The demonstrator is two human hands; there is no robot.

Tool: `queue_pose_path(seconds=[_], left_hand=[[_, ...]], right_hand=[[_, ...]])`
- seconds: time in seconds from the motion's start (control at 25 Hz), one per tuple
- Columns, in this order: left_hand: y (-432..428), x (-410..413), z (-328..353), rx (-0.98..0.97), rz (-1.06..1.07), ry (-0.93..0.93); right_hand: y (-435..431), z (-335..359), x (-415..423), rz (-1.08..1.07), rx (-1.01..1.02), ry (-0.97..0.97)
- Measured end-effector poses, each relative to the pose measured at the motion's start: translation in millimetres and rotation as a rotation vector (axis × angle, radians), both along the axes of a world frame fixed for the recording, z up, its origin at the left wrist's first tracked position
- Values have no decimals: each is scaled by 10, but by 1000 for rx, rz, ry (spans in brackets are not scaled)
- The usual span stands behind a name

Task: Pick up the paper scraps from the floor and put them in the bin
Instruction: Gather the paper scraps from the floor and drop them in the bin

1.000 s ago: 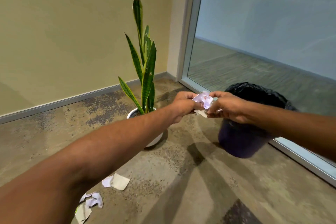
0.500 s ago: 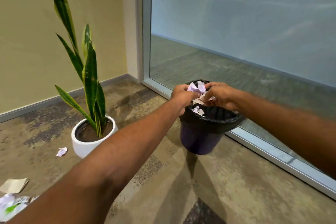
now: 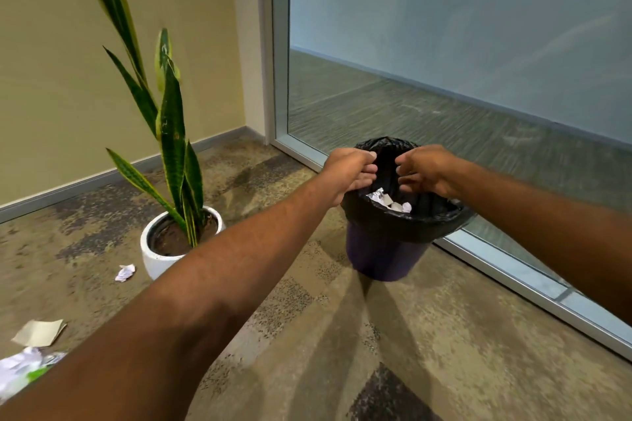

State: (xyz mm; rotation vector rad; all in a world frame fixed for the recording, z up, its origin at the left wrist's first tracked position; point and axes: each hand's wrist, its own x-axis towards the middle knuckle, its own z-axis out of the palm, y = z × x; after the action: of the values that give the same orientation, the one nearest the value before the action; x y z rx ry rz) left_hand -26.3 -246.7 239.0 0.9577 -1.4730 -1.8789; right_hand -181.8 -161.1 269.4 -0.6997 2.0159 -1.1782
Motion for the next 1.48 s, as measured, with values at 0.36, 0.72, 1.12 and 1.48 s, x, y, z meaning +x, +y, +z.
queue_pose_path(seconds=[0.36,0.72,1.12,1.48], left_hand=[[-248,1475,-35,-125,-58,-231],[-634,3999,-388,-557,-265,-1144],[-1003,5553,-1161,-481,-191,-1469],[-1060,5910,-2000,-404,-237,-1401]], right_hand=[[-383,-69,989,333,4,62],[-762,-697,2742,740,126,110],[-1323,-1780,4635,948,159,156],[-1996,-2610,5239,1102,155,670]])
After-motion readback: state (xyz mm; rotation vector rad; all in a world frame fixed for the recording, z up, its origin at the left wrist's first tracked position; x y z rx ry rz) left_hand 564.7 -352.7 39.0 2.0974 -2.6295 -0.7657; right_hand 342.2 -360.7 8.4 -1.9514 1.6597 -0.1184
